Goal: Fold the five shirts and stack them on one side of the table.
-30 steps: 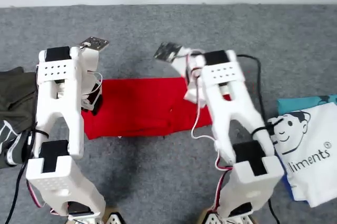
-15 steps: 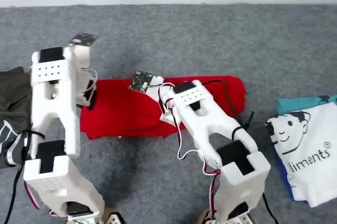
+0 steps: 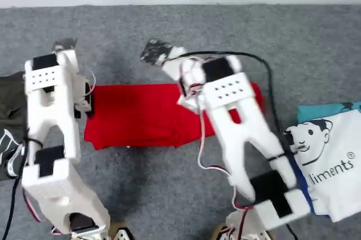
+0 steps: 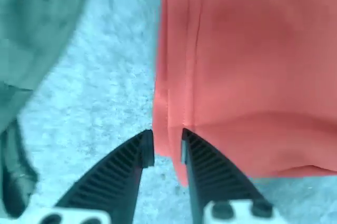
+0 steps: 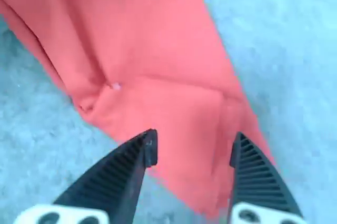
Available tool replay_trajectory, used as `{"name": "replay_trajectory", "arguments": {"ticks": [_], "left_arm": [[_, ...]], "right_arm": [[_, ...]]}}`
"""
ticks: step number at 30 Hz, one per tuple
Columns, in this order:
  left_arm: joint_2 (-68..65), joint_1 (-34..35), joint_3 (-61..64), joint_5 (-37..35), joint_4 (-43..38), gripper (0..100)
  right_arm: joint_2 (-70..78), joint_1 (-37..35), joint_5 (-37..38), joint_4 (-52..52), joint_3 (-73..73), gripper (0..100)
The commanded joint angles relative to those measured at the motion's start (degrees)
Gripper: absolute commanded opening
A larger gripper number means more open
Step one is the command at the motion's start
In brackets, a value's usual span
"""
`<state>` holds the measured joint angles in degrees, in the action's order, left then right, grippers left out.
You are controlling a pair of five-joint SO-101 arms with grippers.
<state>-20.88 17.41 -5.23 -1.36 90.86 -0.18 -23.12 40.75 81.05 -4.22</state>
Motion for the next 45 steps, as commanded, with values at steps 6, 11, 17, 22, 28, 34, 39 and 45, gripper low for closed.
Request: {"name": "replay_trajectory", "arguments": {"ticks": [6,11,17,22,28,34,39,45], "left_arm": [[-12.7,0.3,-11.0,-0.6,0.0,16],[-20.4,0.5,-18.4,-0.5,4.5,17],[-29.3,2.5,-23.0,-0.6,5.6,16],[-34.3,0.4,-27.0,-0.6,9.0,10],[-36.0,-3.8,-28.3,-0.6,9.7,1],[-35.4,-4.4,-28.7,-0.6,9.7,1],[-25.4,-10.2,-26.9,-3.0,9.8,1],[-9.5,-23.3,-23.9,-2.6,9.8,1]], "right_arm": [[-5.9,7.5,-0.6,4.5,-2.1,23.8],[-6.5,7.3,-0.6,4.2,1.1,23.8],[-6.5,7.3,-0.6,4.3,3.7,23.8],[-6.5,7.3,-0.7,4.4,4.0,23.8],[-6.6,7.7,-2.5,4.8,3.8,23.8],[-13.2,12.8,-6.1,4.6,3.7,23.8],[-21.1,22.5,-6.3,4.8,4.0,23.8],[-24.4,35.6,-6.4,5.5,4.0,23.7]]}}
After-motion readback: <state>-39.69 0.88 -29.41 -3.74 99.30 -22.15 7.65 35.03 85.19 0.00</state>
